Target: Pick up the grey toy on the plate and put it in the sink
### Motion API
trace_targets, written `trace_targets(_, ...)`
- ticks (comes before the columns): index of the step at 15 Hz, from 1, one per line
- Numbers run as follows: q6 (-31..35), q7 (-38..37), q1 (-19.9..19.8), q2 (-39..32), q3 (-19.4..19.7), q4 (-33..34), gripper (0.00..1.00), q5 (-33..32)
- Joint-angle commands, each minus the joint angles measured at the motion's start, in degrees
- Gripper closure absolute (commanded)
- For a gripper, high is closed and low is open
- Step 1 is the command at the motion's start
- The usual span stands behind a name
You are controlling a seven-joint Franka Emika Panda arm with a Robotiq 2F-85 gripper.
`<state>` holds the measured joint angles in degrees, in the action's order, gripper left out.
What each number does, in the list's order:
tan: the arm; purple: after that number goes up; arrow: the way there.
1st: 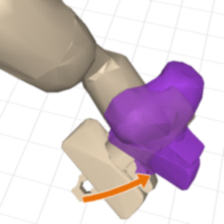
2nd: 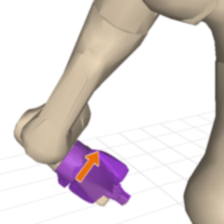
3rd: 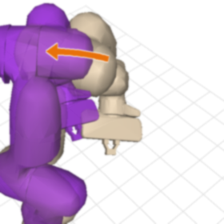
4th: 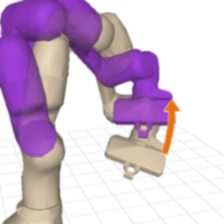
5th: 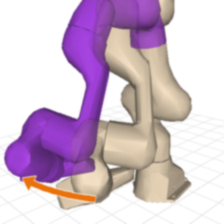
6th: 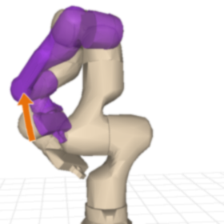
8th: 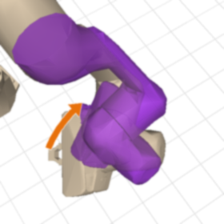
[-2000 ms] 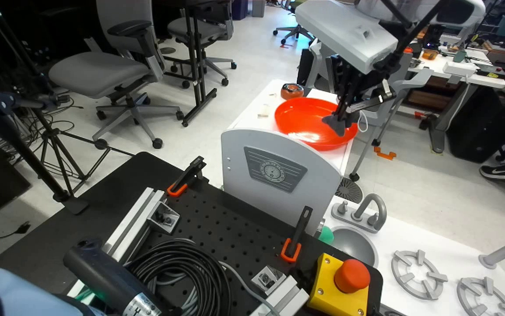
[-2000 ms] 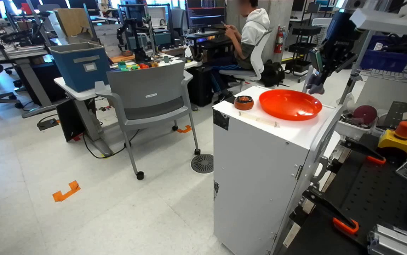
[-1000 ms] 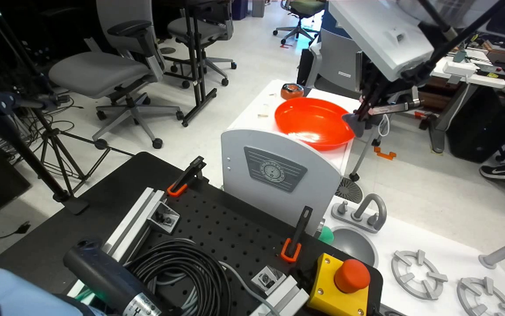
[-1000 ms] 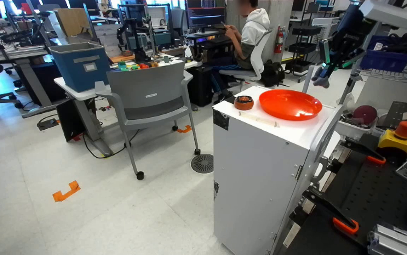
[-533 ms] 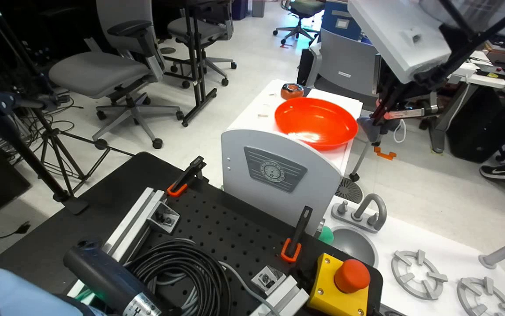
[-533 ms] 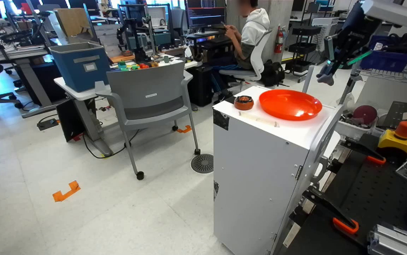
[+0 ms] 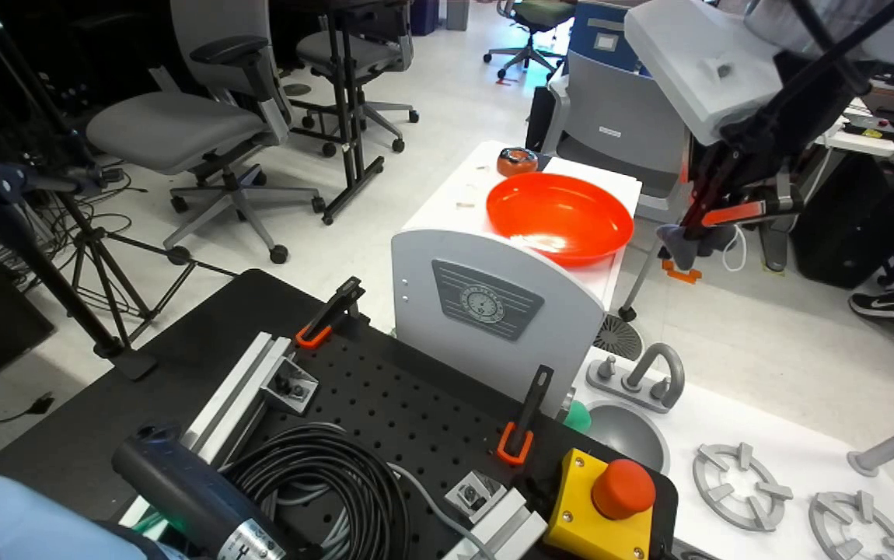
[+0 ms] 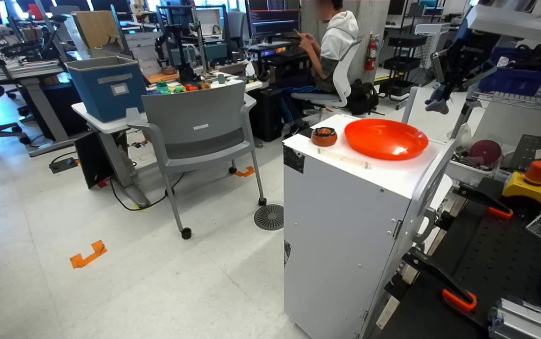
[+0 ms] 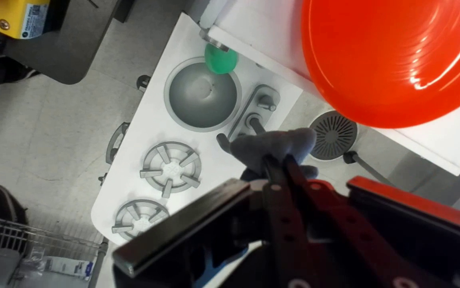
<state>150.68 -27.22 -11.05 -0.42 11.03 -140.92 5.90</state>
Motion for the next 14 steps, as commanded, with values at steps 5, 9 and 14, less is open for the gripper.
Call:
trace_targets(5,-4.55,-9.19,0.58,-6.63,1.32,7.41,0.99,-6.59)
trace_targets(9,-7.25,-9.51,0.82,-9.08,1.89,10.45,0.99,-6.03)
trace_targets(14,-9.58,-9.62,0.79,-11.08,2.7,12.95,0.99,-5.56)
